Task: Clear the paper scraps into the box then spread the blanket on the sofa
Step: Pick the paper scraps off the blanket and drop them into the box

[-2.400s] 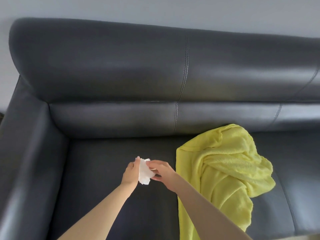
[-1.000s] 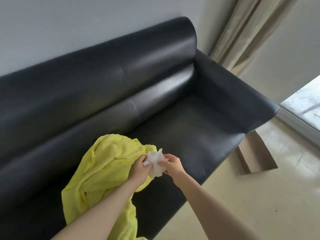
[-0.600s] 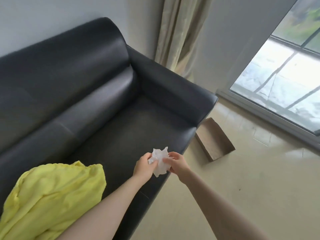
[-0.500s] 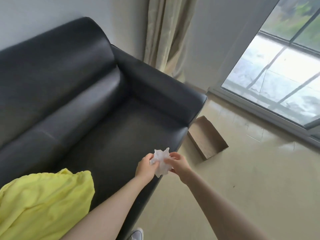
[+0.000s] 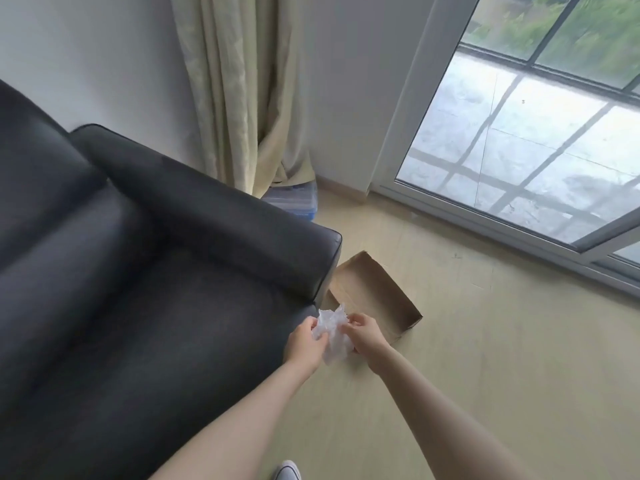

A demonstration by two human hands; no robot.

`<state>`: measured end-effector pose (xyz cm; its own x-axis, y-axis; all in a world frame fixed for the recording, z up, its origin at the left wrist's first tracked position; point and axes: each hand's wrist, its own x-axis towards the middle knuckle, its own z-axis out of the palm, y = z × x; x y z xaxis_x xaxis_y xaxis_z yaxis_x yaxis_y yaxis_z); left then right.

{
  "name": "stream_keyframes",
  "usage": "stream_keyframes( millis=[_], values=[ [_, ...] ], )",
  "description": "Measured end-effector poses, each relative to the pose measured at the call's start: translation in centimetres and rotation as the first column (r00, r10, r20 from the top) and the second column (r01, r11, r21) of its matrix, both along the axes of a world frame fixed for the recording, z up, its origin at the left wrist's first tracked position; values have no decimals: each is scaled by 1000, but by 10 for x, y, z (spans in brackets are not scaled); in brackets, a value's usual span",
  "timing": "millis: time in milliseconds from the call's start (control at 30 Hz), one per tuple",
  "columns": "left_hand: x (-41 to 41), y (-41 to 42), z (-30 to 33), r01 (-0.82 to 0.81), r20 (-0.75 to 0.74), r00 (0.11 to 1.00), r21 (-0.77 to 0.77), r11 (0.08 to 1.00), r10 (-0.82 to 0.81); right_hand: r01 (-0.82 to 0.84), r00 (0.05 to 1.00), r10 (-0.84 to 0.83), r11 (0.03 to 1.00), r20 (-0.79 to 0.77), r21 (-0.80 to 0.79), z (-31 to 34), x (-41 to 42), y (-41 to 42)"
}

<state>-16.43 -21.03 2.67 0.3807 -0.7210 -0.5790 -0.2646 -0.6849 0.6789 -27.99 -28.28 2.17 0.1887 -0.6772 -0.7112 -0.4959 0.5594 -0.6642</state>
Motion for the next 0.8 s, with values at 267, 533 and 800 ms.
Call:
stream_keyframes(
  millis=[267, 533, 800],
  values=[
    [-45, -97, -40, 11, 10, 1000, 75, 997, -12, -11, 1000, 11, 998, -5, 59, -42, -53, -81],
    [-82, -194, -77, -9, 25, 1000, 136, 991, 6, -81, 995, 87, 991, -47, 105, -80, -102, -188],
    [-112, -257, -110, -80, 1, 997, 197, 977, 81, -202, 970, 218, 969, -105, 140, -110, -128, -260]
  ],
)
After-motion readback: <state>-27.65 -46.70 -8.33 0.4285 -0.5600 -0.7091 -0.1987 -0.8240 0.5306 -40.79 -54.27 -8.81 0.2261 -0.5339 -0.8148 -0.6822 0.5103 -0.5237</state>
